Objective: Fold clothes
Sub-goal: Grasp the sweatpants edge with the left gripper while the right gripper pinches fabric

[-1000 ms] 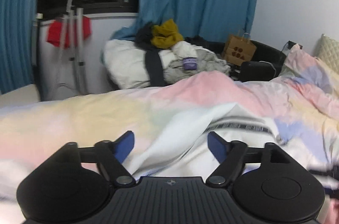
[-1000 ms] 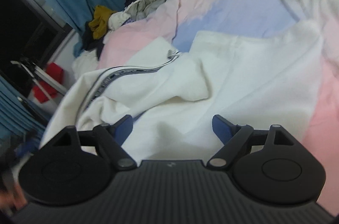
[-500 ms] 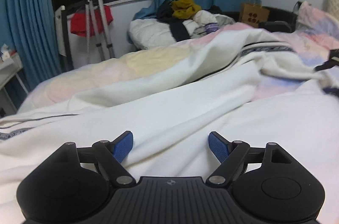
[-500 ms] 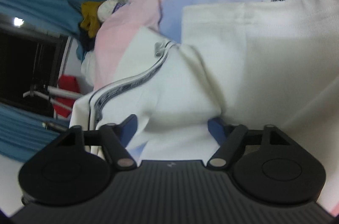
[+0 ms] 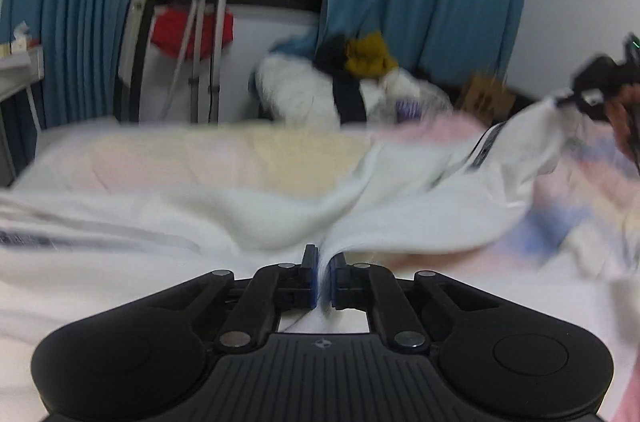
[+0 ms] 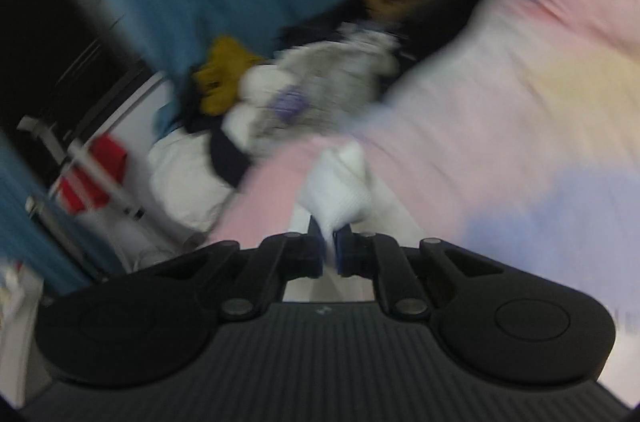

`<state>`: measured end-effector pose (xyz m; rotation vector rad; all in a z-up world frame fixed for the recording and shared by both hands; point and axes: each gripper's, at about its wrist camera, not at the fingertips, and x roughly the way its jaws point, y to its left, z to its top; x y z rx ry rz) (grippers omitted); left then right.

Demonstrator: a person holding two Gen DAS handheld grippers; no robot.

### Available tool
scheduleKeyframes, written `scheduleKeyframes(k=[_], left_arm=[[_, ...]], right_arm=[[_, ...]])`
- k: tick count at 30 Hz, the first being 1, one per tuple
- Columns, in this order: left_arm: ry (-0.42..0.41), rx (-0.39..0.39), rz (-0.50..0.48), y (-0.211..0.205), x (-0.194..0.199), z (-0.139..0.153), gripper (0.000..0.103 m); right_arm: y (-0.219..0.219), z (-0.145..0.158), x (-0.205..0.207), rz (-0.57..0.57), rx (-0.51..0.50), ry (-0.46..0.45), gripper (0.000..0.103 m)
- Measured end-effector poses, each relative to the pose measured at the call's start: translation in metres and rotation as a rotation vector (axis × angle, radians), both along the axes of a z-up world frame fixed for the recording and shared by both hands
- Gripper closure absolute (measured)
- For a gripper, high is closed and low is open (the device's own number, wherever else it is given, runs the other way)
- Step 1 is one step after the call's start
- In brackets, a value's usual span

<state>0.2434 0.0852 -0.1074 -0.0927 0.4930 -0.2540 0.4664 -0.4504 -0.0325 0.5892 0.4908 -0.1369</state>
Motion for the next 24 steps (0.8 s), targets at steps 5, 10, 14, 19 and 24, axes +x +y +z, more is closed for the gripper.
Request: scheduleKeyframes(k=[5,10,14,19,24], left_arm=[[-0.056,-0.037,-0.049,0.021,-0.022,0.025,0.097],[0.05,0.051,-0.162,0.003,-0.028,-0.003,0.096],[0.157,0.134,-0.181,-0.017,-0.025,-0.036,0.094],[0.193,0.124,-0.153,-0.02,-0.022,-0.043,0.088],[0.194,0.08,-0.127,-0.017,-0.034,-0.023,0.067]], right_arm=[[-0.002,0.075,-0.011,0.043,-0.047,-0.341,0.095],[-0.064,-0.014,-0.041,-0.086,-0.003,-0.166,0.094],[-0.1,-0.125,-0.056,-0.165,0.014,0.109,0.094],[-0.109,-0.184,-0.07,-0.148,0.002,0.162,0.091],[-0.102,-0.159,-0.09,-0.124,0.003,0.15,0.084]])
